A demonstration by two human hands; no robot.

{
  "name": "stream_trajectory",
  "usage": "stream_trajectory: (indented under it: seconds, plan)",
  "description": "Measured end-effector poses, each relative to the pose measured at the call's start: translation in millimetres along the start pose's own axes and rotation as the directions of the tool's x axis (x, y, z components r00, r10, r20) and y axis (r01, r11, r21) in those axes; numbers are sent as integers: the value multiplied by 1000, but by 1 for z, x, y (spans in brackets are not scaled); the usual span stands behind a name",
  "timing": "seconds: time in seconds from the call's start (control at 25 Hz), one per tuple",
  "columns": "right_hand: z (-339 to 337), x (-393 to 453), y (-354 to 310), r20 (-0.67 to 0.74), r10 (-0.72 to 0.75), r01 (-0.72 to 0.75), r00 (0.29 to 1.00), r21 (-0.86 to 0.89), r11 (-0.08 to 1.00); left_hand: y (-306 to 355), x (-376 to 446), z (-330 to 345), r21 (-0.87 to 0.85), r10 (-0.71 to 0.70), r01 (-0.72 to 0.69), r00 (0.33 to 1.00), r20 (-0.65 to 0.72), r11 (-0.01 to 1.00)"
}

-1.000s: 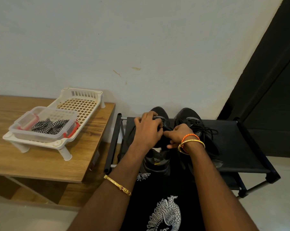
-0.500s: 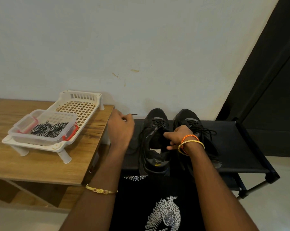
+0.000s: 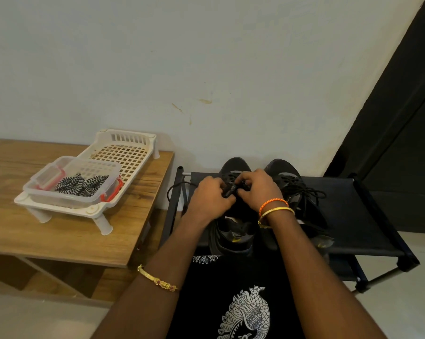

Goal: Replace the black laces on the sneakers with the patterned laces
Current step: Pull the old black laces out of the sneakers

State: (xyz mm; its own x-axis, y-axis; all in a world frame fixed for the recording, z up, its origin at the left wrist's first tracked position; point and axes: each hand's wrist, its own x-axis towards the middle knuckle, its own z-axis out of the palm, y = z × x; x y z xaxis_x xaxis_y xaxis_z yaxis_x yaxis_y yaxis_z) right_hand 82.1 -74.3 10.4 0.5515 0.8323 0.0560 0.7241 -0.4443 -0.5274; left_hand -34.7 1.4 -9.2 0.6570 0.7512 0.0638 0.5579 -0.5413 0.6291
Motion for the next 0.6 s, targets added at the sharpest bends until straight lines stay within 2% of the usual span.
stream_trajectory:
  seconds: [0.16, 0.32, 0.48, 0.6]
  plan:
    - [10, 0, -4, -109, -14, 3, 994, -101, 995, 8, -5, 5, -51, -20, 16, 997, -73, 999]
    - [13, -1, -4, -133, -75, 54, 988, -152, 987, 6, -6, 9, -61, -13, 7, 994, -111, 998]
    - [15, -3, -4, -170, -69, 58, 983, -70, 996, 6, -3, 13, -1, -16, 16, 986, -163, 1000]
    - [15, 1, -1, -208, 20, -4, 978, 79, 997, 7, -3, 14, 14, -25, 27, 986, -163, 1000]
